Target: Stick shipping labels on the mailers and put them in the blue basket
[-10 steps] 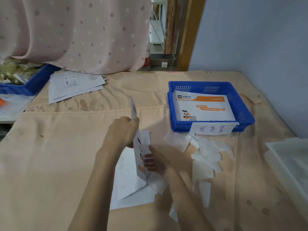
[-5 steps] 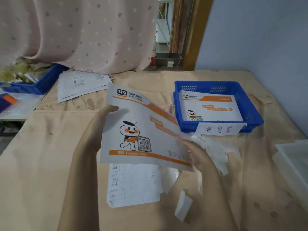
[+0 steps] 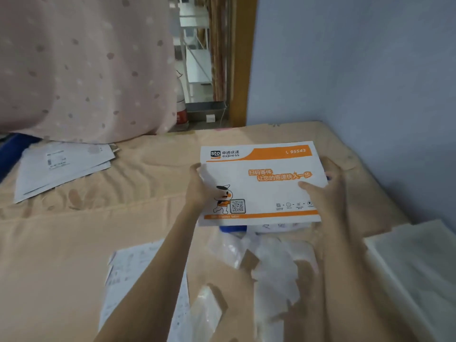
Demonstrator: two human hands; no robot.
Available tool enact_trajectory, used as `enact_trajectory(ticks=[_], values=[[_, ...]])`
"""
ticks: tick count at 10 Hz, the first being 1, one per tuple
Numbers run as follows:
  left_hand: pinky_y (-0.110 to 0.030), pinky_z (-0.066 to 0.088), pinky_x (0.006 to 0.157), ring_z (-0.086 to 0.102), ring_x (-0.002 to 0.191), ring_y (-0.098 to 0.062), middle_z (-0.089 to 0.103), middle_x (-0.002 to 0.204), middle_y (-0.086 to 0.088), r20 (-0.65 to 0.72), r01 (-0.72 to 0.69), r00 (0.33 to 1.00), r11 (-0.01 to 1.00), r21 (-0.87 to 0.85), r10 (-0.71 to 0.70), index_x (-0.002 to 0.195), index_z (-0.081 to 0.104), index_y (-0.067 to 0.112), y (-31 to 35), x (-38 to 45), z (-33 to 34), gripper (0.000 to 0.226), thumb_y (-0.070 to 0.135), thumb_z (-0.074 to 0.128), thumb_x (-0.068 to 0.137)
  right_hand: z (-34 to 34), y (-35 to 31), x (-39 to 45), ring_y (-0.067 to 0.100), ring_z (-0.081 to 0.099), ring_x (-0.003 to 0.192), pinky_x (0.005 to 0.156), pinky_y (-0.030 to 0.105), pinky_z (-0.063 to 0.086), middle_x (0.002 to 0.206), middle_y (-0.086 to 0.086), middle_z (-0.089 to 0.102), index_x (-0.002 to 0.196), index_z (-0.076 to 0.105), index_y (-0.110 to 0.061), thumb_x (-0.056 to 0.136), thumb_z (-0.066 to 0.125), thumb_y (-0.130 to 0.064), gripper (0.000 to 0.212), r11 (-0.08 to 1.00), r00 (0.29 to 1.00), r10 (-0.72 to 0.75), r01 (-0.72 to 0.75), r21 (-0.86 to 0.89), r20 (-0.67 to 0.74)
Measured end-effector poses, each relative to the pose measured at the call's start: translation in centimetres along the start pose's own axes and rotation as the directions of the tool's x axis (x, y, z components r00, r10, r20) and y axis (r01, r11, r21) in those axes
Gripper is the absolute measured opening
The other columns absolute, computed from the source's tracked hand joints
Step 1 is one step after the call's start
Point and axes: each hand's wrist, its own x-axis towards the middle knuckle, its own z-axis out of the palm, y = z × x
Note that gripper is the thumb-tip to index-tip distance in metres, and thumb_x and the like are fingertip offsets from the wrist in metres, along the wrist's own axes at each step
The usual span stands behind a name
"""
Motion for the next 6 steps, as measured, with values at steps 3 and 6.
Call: enact_trajectory(ticks=[3,6], values=[[-0.022,0.039,0.080,0.045,0.101,-0.020,0.036,0.130,-0.012,0.053,-0.113,0.994,0.873,0.474,0.100,0.131,0.039,0.013,0.1,9.7,7.6,0.059,0.015,0.071,0.082,4.6,3.3,10.7,0.027,0.059,0.107,0.082,0.045,0.055,0.117,0.006,0.058,0.123,0.045,-0.013,0.050,0.089,-0.032,0.087,0.950,0.989,-0.020,0.066,-0.306,0.149],[-0.041,0.021,0.115,0.007,0.144,-0.039,-0.014,0.155,-0.027,0.168,-0.136,0.985,0.461,0.877,-0.029,0.142,0.028,0.008,-3.4,10.4,11.9,0.063,0.028,0.060,0.090,7.4,7.9,11.2,0.036,0.040,0.124,0.102,0.049,0.036,0.131,0.017,0.042,0.136,0.035,-0.017,0.073,0.076,-0.039,0.078,0.734,0.980,0.129,0.010,-0.679,0.154]])
